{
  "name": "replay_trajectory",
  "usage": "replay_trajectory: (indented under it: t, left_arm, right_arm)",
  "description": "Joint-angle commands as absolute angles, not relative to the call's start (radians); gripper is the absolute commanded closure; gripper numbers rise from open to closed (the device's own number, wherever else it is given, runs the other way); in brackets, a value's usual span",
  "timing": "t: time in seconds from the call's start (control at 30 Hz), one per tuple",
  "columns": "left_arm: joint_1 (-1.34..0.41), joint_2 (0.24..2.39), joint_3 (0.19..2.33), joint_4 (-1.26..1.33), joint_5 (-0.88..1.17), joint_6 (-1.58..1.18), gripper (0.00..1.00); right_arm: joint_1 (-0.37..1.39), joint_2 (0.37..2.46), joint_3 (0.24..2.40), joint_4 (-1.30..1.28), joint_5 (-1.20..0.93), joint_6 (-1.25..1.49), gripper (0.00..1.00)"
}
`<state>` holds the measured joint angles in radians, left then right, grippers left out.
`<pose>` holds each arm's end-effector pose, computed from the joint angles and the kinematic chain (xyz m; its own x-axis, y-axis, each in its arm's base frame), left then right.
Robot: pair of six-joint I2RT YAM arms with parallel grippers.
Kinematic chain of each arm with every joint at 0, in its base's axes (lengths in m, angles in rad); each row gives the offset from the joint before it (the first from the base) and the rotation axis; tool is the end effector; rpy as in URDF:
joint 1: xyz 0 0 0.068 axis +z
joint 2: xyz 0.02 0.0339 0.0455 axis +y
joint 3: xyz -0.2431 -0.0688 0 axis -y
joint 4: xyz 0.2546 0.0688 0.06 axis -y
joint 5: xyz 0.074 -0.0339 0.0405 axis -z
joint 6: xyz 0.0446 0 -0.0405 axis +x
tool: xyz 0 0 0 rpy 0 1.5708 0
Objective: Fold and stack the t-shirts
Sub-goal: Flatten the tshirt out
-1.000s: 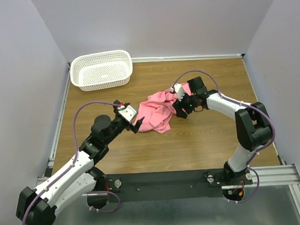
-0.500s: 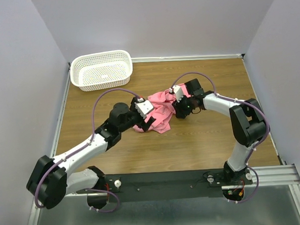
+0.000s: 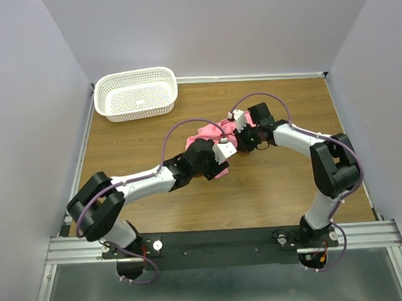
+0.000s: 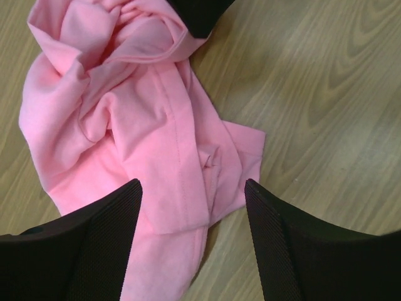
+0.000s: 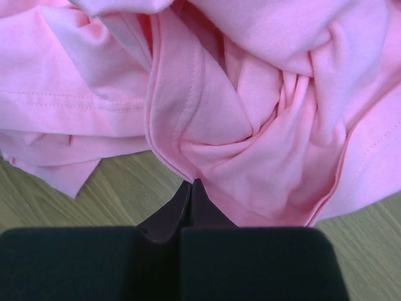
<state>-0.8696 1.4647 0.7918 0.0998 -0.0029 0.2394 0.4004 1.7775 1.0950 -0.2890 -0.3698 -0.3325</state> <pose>0.2133 -0.2524 0.1792 -0.1590 0.5559 -0.8159 0.8237 0.5303 0.2008 0.3349 0.1593 0.1420 -0.5389 -0.5586 -0.6306 -0.7692 0.6315 0.0980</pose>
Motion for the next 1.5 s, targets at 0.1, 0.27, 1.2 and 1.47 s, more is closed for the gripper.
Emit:
replay_trajectory:
  t: [0.1,0.27,1.2,1.47]
  left_arm:
    - [-0.879,1.600,0.890,0.002,-0.182,0.245,0.35]
    - [-0.885,1.670,0.919,-0.058,-0.207,0.247,0.44]
    - [-0.888,0.842,1.184,0.136,-0.161,0.178,1.00]
    - [-0.888,0.772,1.292,0.186,-0.101,0.147,1.00]
  right_arm:
    - [0.370,1.660,1.109,-0.279,-0.368,-0.291,0.99]
    - [0.305,1.589,1.097,-0.282,-0.435,-0.278,0.99]
    - [0.166,1.134,1.687,-0.504,-0.149,-0.313,0.99]
    - [0.166,1.140,1.934,-0.601,-0.061,-0.341,0.99]
